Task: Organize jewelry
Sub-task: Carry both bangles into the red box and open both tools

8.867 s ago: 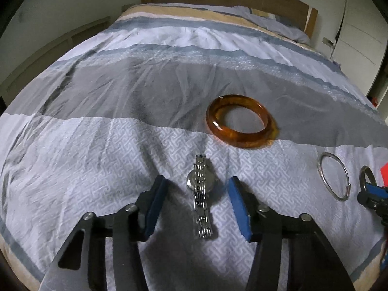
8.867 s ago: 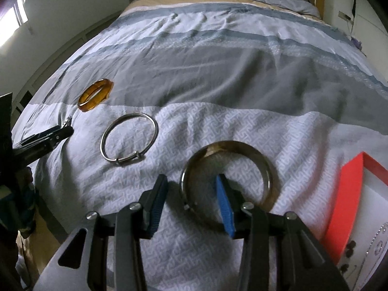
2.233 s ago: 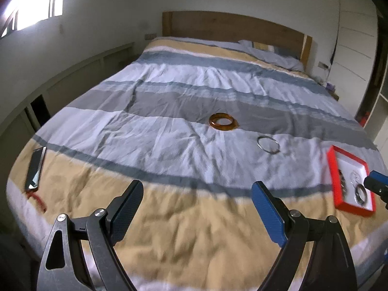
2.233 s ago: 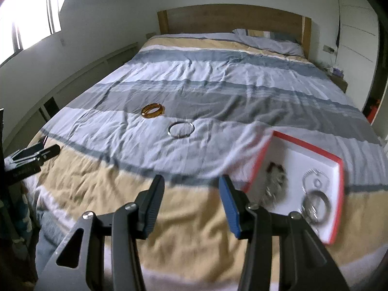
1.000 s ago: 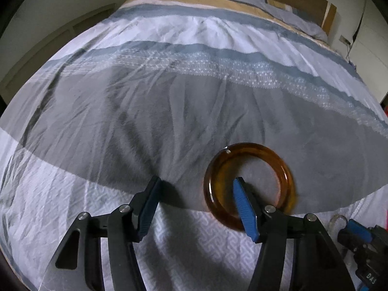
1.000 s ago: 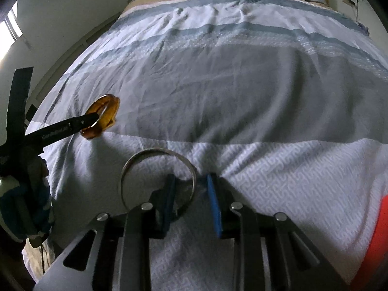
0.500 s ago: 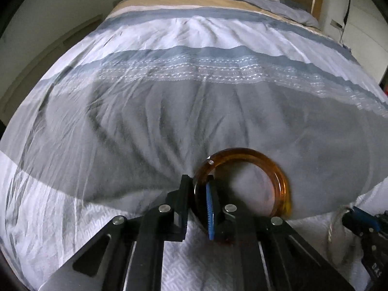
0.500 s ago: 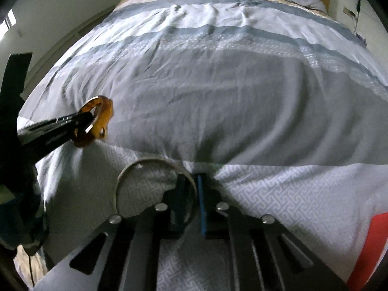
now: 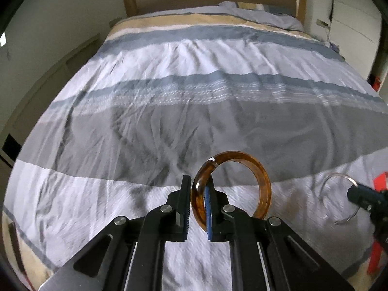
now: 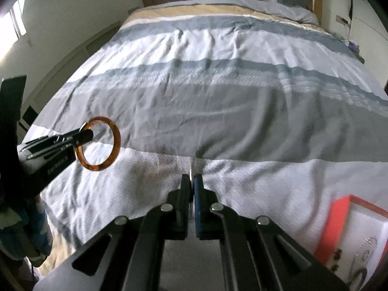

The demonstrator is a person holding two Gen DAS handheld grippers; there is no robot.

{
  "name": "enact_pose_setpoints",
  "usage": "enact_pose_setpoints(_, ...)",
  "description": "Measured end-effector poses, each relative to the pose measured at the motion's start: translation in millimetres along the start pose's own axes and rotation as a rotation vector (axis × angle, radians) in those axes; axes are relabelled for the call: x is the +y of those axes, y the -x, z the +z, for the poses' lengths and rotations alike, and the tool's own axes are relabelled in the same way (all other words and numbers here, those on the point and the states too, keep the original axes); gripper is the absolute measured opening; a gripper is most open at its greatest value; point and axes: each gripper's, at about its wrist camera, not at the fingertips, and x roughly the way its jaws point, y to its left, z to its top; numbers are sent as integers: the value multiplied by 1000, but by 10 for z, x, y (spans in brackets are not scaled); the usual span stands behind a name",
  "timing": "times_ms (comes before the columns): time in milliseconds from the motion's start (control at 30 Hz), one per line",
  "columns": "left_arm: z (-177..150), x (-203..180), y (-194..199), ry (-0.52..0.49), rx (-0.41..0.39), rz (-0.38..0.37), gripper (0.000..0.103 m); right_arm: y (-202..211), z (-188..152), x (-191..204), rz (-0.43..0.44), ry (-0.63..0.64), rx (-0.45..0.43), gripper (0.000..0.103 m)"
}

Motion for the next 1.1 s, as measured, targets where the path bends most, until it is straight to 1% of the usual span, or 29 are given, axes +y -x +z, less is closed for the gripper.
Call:
enact_pose_setpoints(133, 23, -148, 253, -32, -7, -15, 10, 327, -25, -139, 0, -24, -22, 3)
enact_pose_setpoints(333, 52, -546, 616, -102, -27, -69, 10, 837, -98, -426, -22, -71, -56, 3)
enact_pose_setpoints(467, 35, -917, 808, -158, -32, -125, 10, 1188, -252, -699, -66, -105, -66, 3)
enact_pose_setpoints(633, -33, -1464, 977, -234, -37, -207, 10, 1526, -529, -1164, -156, -162, -57, 3)
enact_pose_setpoints(733, -116, -1847, 1051, -280, -37, -264, 10, 1629, -684, -1438, -199, -197, -43, 3)
enact_pose_setpoints(833, -194, -2148, 1080, -314, -31, -308, 10, 1701, -839, -1684, -232, -225, -31, 3)
enact_pose_setpoints(1000, -367, -2690, 1082, -378, -17, -369, 10, 1694, -945, -1887, -235, -238, -22, 3)
enact_pose_setpoints(1100, -431, -2927, 1027, -409, -16, -373, 10, 1639, -975, -1956, -219, -240, -20, 3)
